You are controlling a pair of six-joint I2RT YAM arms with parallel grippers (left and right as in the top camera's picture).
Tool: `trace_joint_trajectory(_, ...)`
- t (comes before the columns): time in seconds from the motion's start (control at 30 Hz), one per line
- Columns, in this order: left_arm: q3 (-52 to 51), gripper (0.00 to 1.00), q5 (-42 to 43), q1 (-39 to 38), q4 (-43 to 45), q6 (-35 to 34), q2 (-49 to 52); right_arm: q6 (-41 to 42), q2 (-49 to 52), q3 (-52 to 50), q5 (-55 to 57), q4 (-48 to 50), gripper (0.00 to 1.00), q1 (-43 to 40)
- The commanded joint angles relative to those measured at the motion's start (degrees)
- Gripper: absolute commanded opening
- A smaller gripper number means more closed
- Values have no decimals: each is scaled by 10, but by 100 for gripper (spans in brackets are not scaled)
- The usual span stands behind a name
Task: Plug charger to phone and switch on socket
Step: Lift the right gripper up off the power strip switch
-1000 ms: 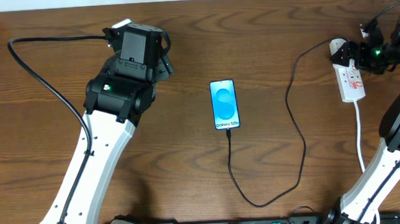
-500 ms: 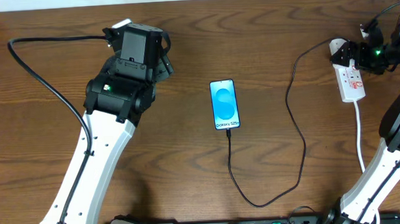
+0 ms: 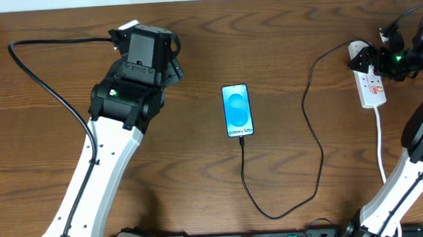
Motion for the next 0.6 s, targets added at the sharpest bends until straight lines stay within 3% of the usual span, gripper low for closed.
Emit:
trace_joint_trajectory(0.0, 5, 81, -10, 0, -1, 10, -2, 3, 28, -33, -29, -9, 99, 30)
trace_joint_trajectory(0.33, 5, 81, -10, 0, -1, 10, -2, 186, -13, -3, 127, -35, 99, 3)
trace_joint_trajectory(0.57, 5, 81, -10, 0, -1, 10, -2, 227, -111, -1, 175, -73, 99, -2)
